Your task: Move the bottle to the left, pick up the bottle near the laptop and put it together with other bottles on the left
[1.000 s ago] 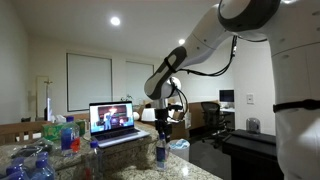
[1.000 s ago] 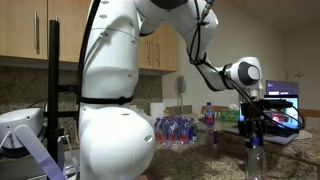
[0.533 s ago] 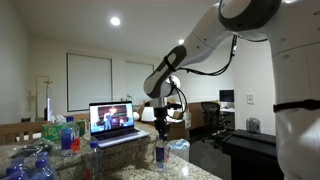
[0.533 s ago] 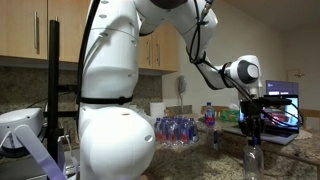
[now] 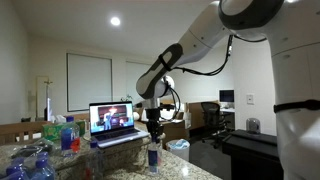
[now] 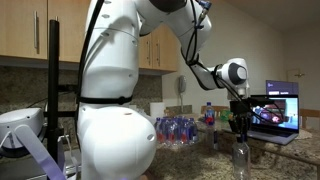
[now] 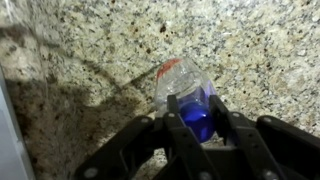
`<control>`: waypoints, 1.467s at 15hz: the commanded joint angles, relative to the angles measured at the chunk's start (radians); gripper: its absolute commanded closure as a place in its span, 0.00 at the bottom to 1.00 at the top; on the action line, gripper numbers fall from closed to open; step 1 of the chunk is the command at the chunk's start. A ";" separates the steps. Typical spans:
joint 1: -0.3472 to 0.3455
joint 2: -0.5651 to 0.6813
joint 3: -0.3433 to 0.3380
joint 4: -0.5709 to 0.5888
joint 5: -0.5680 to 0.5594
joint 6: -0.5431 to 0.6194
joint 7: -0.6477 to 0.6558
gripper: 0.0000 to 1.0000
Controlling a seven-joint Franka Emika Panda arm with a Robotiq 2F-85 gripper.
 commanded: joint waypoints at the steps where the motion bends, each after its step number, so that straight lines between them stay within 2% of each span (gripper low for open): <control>1: 0.028 -0.010 0.035 -0.013 0.001 0.011 -0.059 0.85; 7: 0.107 -0.014 0.109 -0.002 -0.018 0.004 -0.028 0.85; 15: 0.200 -0.005 0.198 0.001 -0.019 0.097 -0.021 0.85; 22: 0.258 0.050 0.250 0.066 -0.059 0.095 0.013 0.85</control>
